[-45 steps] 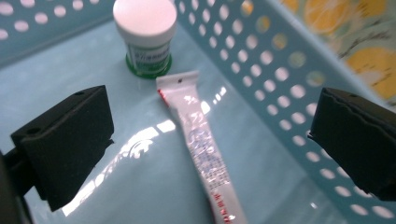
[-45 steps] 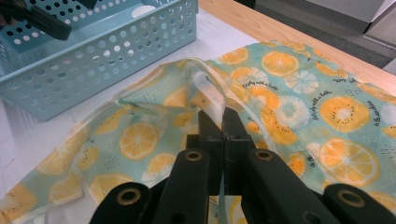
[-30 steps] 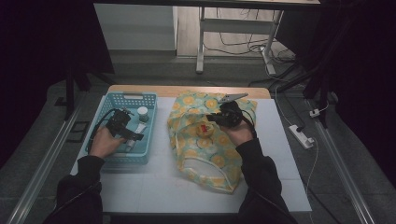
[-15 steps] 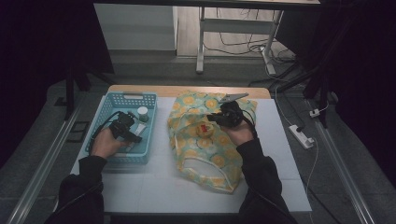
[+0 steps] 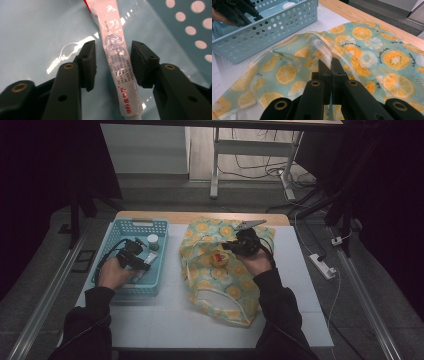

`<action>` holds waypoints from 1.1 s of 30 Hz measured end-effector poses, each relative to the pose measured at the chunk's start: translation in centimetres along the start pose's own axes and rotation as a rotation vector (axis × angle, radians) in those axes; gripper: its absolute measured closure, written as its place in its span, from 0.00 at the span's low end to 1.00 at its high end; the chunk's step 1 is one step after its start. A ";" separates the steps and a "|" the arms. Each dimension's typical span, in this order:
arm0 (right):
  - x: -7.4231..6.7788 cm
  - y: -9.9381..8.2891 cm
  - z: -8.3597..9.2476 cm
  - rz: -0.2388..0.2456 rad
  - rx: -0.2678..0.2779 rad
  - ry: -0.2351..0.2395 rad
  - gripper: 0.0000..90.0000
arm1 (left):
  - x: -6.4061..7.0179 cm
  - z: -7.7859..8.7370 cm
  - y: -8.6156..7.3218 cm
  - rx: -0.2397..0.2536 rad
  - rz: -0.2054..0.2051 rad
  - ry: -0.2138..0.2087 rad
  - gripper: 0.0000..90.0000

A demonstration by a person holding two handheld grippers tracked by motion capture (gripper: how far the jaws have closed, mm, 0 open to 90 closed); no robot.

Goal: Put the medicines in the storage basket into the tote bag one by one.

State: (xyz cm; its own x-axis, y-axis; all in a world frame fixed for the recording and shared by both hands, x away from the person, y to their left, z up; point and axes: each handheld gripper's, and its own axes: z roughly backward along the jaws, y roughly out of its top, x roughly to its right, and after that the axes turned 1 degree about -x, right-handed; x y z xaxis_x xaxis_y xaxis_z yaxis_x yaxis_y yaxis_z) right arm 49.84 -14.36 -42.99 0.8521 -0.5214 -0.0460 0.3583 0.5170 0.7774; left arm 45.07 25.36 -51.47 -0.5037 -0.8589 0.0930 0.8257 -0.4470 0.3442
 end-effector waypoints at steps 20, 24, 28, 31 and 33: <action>0.0 0.1 0.2 -0.003 0.011 -0.001 0.99 | -0.4 1.9 -0.1 0.108 0.056 -0.033 0.79; 0.0 0.1 0.3 0.000 0.017 -0.003 0.99 | -0.2 2.9 -0.2 0.154 0.048 -0.050 0.79; -0.1 0.2 0.4 0.002 0.019 -0.003 0.99 | 0.1 3.9 -0.3 0.209 0.027 -0.053 0.79; -0.2 0.2 0.4 0.003 0.024 -0.003 0.99 | 0.2 4.7 -0.3 0.244 0.030 -0.068 0.79; -0.2 0.3 0.5 0.003 0.025 -0.002 0.99 | 0.4 5.2 -0.2 0.259 0.028 -0.085 0.79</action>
State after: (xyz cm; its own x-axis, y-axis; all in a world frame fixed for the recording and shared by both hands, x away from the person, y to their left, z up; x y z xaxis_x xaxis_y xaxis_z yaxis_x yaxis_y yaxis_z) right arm 49.60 -14.47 -42.48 0.8523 -0.5213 -0.0422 0.3460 0.5014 0.7931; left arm 43.34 26.39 -46.66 -0.5105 -0.8408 0.1802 0.7522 -0.3352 0.5673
